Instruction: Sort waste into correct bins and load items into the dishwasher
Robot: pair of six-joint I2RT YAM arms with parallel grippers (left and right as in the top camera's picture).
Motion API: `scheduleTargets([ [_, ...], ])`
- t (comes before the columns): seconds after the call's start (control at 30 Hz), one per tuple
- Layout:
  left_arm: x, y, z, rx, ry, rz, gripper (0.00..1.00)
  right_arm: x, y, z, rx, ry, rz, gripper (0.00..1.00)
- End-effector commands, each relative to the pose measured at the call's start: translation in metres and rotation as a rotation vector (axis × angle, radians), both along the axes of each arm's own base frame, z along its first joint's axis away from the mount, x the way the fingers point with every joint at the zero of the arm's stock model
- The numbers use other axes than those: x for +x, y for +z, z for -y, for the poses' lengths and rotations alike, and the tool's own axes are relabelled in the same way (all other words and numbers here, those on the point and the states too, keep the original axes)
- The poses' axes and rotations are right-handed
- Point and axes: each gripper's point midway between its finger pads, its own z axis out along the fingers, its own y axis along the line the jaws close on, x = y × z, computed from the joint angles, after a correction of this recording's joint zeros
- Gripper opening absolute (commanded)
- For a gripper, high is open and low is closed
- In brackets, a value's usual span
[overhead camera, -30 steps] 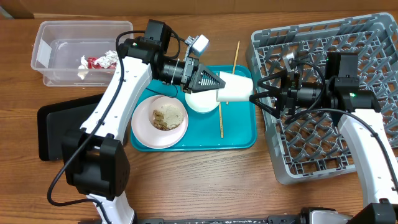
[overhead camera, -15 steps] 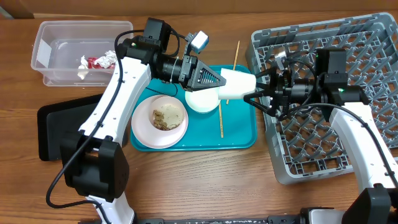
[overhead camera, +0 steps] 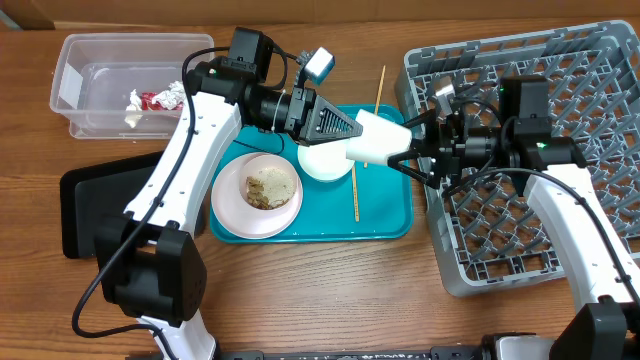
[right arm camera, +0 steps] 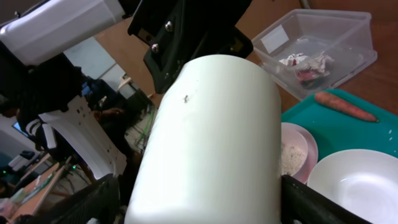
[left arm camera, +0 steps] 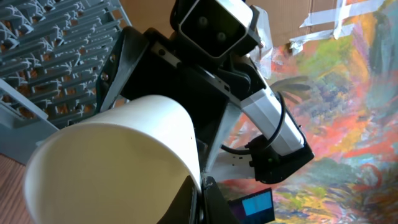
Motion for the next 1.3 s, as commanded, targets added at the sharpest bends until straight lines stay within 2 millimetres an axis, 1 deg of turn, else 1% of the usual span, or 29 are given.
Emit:
scheduleTargets([
  [0.0,-0.004,0.014,0.000,-0.019,-0.004,0.057,0.04,-0.005,0.014,-0.007,0.026,0.042,0.043,0.79],
  [0.2,-0.004,0.014,0.000,-0.019,-0.004,0.057,0.04,-0.003,0.013,-0.007,0.017,0.034,0.053,0.72],
  [0.27,-0.004,0.014,0.000,-0.019,-0.004,0.057,0.04,-0.001,0.010,-0.006,0.000,0.018,0.053,0.68],
  [0.43,-0.004,0.014,0.000,-0.018,-0.003,0.057,0.04,0.002,0.007,-0.006,-0.018,0.002,0.051,0.63],
  [0.5,-0.003,0.011,0.000,0.000,0.003,0.061,0.04,0.004,0.004,-0.005,-0.034,-0.011,0.051,0.56],
  [0.63,0.000,0.004,0.000,0.045,0.019,0.062,0.04,0.016,-0.006,-0.003,-0.095,-0.083,-0.010,0.50],
  [0.7,0.002,0.000,0.000,0.067,0.028,0.068,0.04,0.018,-0.008,-0.002,-0.108,-0.098,-0.019,0.49],
  [0.73,0.003,-0.003,0.000,0.081,0.033,0.072,0.05,0.018,-0.008,-0.002,-0.108,-0.098,-0.019,0.49],
  [0.8,0.005,-0.007,0.000,0.108,0.044,0.078,0.18,0.018,-0.009,-0.001,-0.109,-0.101,-0.018,0.49],
  [0.87,0.008,-0.016,-0.001,0.159,0.064,0.081,0.31,0.023,-0.013,0.001,-0.135,-0.136,-0.046,0.46],
  [0.93,0.014,-0.030,-0.004,0.242,0.096,0.085,0.40,0.031,-0.021,0.005,-0.175,-0.189,-0.082,0.44],
  [1.0,0.021,-0.048,-0.011,0.357,0.139,0.087,0.43,0.039,-0.029,0.010,-0.222,-0.249,-0.111,0.42],
  [1.07,0.028,-0.067,-0.023,0.483,0.188,0.088,0.45,0.047,-0.039,0.017,-0.276,-0.320,-0.140,0.41],
  [1.13,0.034,-0.079,-0.037,0.576,0.230,0.091,0.45,0.056,-0.047,0.029,-0.332,-0.410,-0.186,0.41],
  [1.2,0.040,-0.086,-0.056,0.664,0.283,0.096,0.45,0.060,-0.050,0.040,-0.375,-0.476,-0.218,0.41],
  [1.27,0.049,-0.092,-0.084,0.785,0.373,0.100,0.45,0.062,-0.048,0.055,-0.425,-0.539,-0.240,0.39],
])
